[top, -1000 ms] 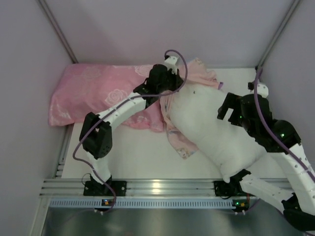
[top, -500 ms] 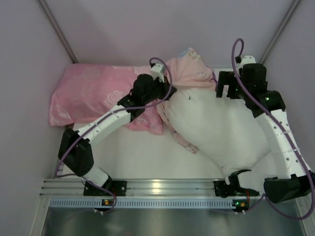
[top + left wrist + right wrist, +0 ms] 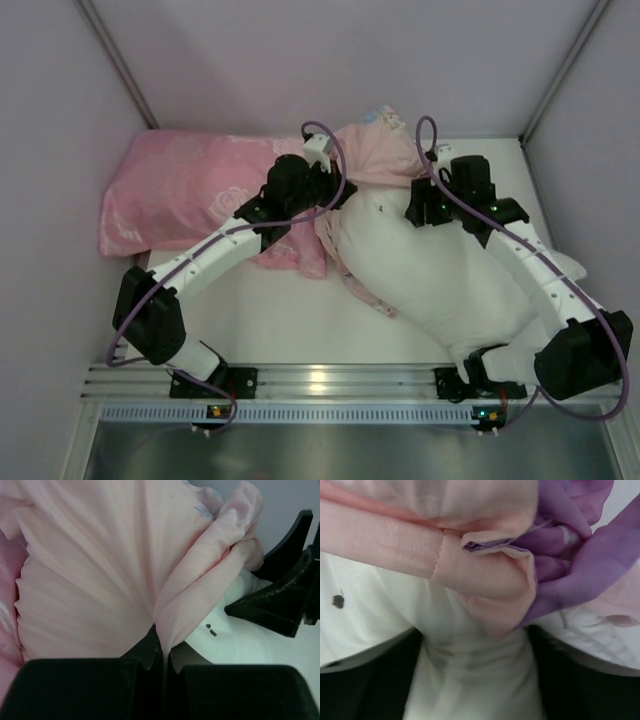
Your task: Remove the pillowcase from the pillow
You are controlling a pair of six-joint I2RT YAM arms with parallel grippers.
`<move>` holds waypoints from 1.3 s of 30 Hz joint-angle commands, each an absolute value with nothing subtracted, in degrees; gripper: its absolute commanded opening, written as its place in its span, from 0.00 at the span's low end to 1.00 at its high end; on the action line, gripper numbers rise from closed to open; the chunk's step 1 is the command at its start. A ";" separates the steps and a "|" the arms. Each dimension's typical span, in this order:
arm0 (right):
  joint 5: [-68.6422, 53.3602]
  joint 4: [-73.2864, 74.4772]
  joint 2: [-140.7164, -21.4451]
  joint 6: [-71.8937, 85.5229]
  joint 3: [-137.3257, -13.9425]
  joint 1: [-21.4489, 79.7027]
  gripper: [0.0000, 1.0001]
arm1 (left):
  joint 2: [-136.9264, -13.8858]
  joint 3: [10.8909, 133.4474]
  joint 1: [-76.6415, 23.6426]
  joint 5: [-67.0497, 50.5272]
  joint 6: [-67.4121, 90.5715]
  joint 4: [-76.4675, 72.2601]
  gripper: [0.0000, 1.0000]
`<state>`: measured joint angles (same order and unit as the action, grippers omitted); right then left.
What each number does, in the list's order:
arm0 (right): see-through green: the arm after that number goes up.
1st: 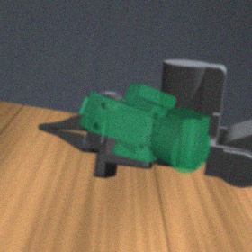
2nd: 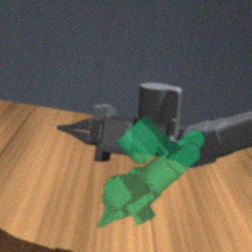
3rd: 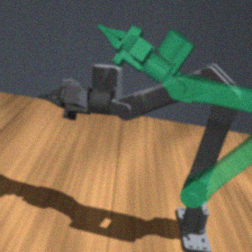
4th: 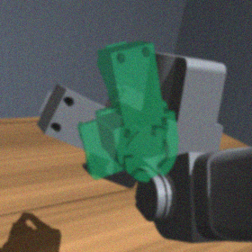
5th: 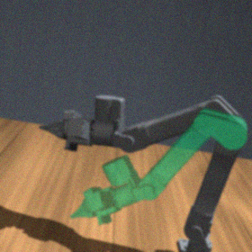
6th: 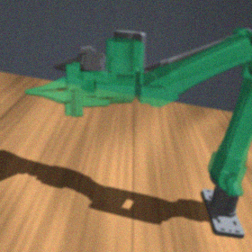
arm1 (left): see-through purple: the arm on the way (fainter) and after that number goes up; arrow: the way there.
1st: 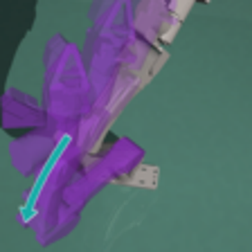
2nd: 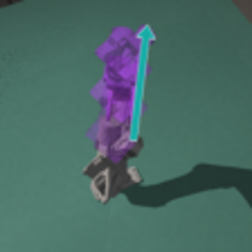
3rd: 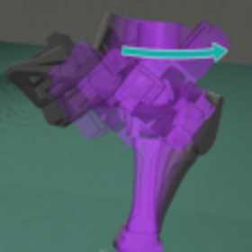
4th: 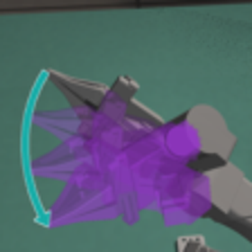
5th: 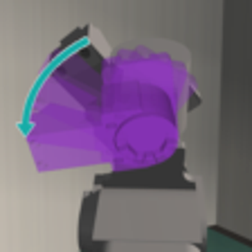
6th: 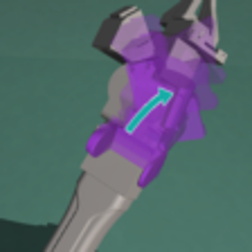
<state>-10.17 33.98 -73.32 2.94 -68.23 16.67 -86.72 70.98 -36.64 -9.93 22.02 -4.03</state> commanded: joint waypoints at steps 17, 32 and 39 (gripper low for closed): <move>-4.91 22.85 -55.73 18.63 -52.20 36.21 0.00 | -102.10 96.93 -40.07 -26.54 5.56 6.31 0.63; -7.47 23.38 -52.21 21.79 -49.66 36.74 0.00 | -114.69 108.80 -42.98 -16.83 2.43 15.21 0.00; -1.59 28.64 -48.52 24.61 -46.06 40.78 0.00 | -120.48 120.29 -39.73 16.14 15.90 10.09 0.00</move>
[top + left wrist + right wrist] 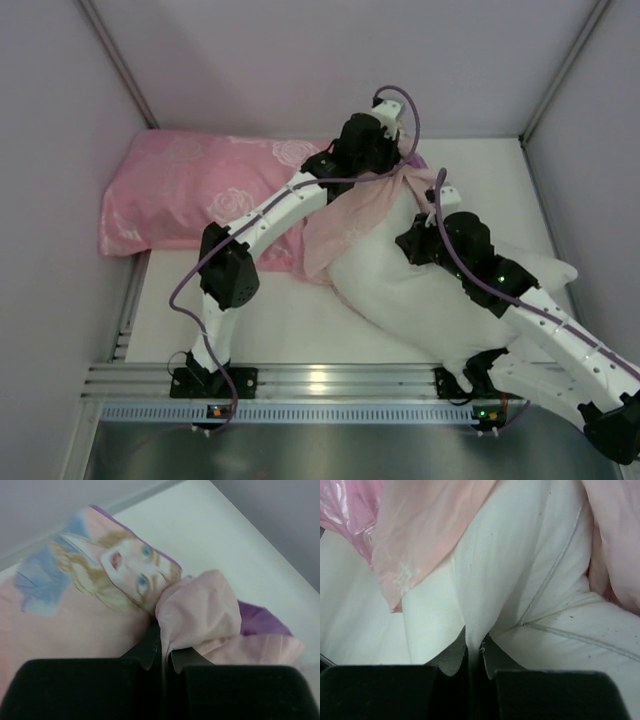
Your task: Remove the pillowcase from the pillow
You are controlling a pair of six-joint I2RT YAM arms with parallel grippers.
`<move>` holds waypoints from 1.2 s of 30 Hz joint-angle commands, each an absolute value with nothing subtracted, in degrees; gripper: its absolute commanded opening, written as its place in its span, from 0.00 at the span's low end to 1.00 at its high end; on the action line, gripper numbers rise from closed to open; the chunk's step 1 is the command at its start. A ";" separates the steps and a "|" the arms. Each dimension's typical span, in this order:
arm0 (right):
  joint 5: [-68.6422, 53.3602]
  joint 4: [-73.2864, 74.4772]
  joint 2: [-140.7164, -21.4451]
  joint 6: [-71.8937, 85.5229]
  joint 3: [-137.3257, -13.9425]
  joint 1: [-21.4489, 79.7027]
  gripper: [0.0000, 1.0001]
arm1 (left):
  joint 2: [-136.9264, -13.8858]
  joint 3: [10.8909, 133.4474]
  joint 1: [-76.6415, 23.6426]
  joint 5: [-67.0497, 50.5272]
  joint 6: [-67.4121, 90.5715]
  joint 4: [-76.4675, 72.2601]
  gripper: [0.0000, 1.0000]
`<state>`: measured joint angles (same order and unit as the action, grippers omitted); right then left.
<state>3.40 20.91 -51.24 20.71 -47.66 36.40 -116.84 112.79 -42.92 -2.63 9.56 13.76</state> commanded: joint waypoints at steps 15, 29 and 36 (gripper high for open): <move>29.35 51.33 -36.58 38.58 -52.47 41.66 0.00 | -126.39 133.51 -16.19 15.15 26.80 15.82 0.00; 17.34 42.54 -68.52 11.18 -91.96 33.27 0.99 | -97.75 77.01 -13.44 -30.04 44.03 -24.06 0.00; -2.07 42.35 -91.63 -3.04 -111.86 26.63 0.99 | -84.58 67.16 -17.57 -37.97 42.82 -25.84 0.00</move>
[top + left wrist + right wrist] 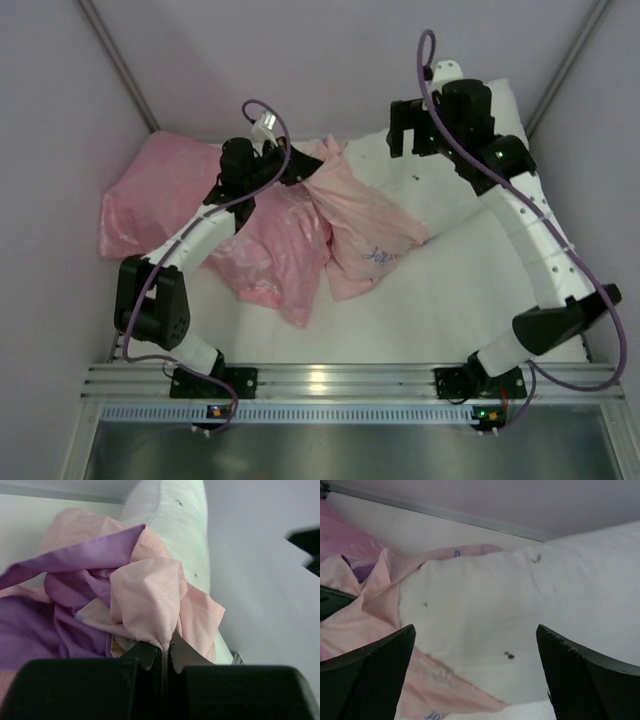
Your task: Remove the pillowcase from the pillow
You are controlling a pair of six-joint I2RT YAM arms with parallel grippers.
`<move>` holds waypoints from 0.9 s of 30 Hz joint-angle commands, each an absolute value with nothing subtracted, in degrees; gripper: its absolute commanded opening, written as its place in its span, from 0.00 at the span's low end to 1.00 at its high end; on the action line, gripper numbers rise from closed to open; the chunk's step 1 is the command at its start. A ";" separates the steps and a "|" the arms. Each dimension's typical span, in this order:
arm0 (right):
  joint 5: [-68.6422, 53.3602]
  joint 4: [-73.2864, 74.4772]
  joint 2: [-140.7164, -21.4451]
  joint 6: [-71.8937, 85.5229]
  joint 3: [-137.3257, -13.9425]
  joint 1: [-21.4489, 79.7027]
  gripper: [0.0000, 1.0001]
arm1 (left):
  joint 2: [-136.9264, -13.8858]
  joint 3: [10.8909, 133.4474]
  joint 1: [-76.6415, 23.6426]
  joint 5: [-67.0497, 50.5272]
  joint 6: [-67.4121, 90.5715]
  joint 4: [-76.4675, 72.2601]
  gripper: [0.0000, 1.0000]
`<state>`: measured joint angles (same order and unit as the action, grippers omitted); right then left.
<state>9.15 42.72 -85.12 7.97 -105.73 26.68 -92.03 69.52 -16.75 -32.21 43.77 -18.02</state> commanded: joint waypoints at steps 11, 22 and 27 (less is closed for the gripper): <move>-11.77 47.29 -99.68 -15.91 -106.63 26.81 0.99 | -84.63 63.90 -18.54 -40.52 43.86 -27.95 0.00; -30.05 39.38 -92.64 -13.54 -90.80 26.64 0.99 | -85.52 64.69 -18.63 -40.69 42.89 -26.37 0.00; -31.75 41.47 -92.81 -13.45 -87.37 26.01 1.00 | -84.99 64.07 -18.63 -40.26 40.96 -23.64 0.00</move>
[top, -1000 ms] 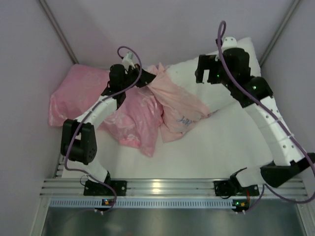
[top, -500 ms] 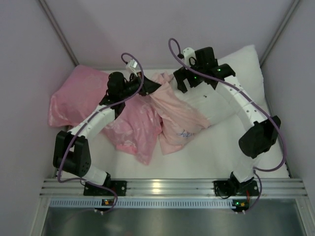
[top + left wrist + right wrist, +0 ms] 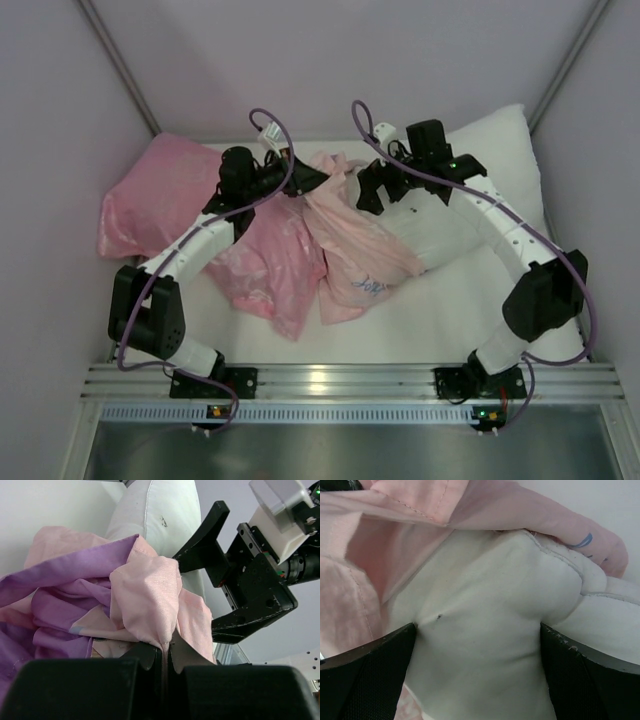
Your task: Remove the pillowcase from the pillow
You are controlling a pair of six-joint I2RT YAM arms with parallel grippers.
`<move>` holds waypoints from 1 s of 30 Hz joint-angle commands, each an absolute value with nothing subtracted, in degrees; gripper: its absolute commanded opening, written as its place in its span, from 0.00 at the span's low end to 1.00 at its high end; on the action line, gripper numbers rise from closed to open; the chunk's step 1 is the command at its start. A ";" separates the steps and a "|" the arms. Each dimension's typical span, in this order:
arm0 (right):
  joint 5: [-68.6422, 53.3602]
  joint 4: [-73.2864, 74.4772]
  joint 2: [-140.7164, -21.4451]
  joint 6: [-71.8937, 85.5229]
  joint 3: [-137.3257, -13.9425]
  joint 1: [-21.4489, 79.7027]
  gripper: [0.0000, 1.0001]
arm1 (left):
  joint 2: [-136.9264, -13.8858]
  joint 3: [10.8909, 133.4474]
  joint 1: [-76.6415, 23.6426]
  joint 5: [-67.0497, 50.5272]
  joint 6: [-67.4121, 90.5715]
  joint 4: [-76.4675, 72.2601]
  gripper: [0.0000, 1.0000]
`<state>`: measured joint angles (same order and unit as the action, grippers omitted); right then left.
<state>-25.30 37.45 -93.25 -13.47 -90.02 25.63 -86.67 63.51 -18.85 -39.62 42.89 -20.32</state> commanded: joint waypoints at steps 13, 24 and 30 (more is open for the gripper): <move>2.98 33.50 -98.36 -0.45 -80.69 28.39 0.00 | -83.41 63.19 -18.81 -39.73 41.31 -22.60 0.00; 28.74 26.90 -81.57 14.33 -75.50 22.43 0.00 | -86.30 66.44 -18.72 -29.79 42.98 -13.27 0.00; 35.15 27.59 -75.33 15.29 -76.28 16.80 0.00 | -87.54 67.94 -18.81 -30.50 44.03 -13.80 0.05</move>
<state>18.04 26.22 -80.58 14.76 -75.35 22.92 -88.66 65.21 -20.12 -31.88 43.83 -12.73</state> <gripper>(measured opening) 0.039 0.047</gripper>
